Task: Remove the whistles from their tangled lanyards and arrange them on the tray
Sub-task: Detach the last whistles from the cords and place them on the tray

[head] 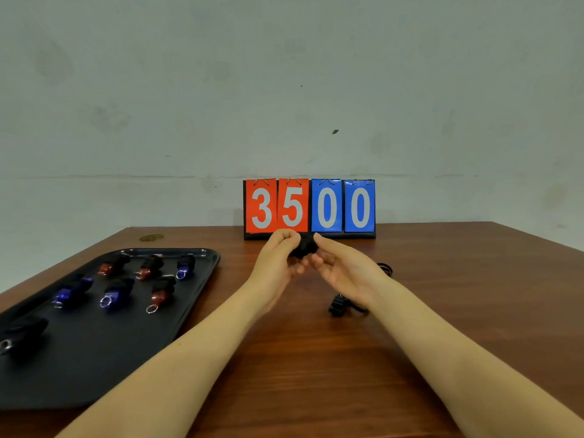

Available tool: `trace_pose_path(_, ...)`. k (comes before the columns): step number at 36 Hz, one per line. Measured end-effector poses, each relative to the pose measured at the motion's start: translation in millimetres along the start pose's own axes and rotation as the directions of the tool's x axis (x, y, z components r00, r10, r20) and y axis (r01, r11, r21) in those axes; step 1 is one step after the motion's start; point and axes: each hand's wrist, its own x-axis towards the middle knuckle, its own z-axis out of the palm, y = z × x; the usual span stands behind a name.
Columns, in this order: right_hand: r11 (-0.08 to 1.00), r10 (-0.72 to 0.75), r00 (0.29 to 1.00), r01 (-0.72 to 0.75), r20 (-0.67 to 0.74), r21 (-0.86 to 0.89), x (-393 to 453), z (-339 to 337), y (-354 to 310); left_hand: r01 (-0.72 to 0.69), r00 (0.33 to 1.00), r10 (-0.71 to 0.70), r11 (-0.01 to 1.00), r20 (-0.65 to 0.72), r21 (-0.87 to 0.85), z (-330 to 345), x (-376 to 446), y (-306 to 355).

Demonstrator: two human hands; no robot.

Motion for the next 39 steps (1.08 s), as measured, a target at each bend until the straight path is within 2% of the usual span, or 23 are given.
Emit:
trace_pose_path(3,0.999,-0.034,0.999,0.035,-0.038,0.024,1,-1,-1,0.022,1.0,-0.021,0.999,0.018,-0.045,1,-1,0)
trace_pose_path(5,0.988,-0.103,0.994,0.098,-0.039,-0.12,3,-2,0,0.03,0.999,-0.03,0.999,0.015,0.03,1,0,-1)
trace_pose_path(8,0.893,-0.217,0.972,0.159,-0.092,-0.42,4,-1,3,0.046,0.999,-0.049,0.986,0.012,0.159,3,0,-1)
trace_pose_path(11,0.828,-0.266,0.949,0.134,-0.171,-0.544,6,1,5,0.1,0.995,-0.101,0.991,0.002,0.091,7,-2,-1)
trace_pose_path(16,0.762,-0.323,0.931,0.15,-0.169,-0.63,5,3,5,0.095,0.995,-0.097,0.982,0.001,0.163,9,-3,-3)
trace_pose_path(20,0.735,-0.322,0.938,0.162,-0.129,-0.659,7,5,6,0.141,0.989,-0.138,0.988,-0.05,0.064,6,-2,0)
trace_pose_path(25,0.623,-0.384,0.919,0.187,-0.088,-0.76,8,3,7,0.15,0.988,-0.147,0.987,-0.046,0.051,6,-4,1)
trace_pose_path(31,0.55,-0.416,0.908,0.201,-0.057,-0.811,9,2,11,0.179,0.983,-0.178,0.984,-0.046,0.024,8,-6,3)
trace_pose_path(35,0.433,-0.495,0.869,0.245,-0.002,-0.868,9,0,17,0.198,0.978,-0.199,0.98,-0.06,-0.029,10,-7,4)
trace_pose_path(39,0.372,-0.516,0.855,0.272,0.046,-0.888,10,2,20,0.211,0.975,-0.216,0.973,-0.048,-0.098,11,-7,7)
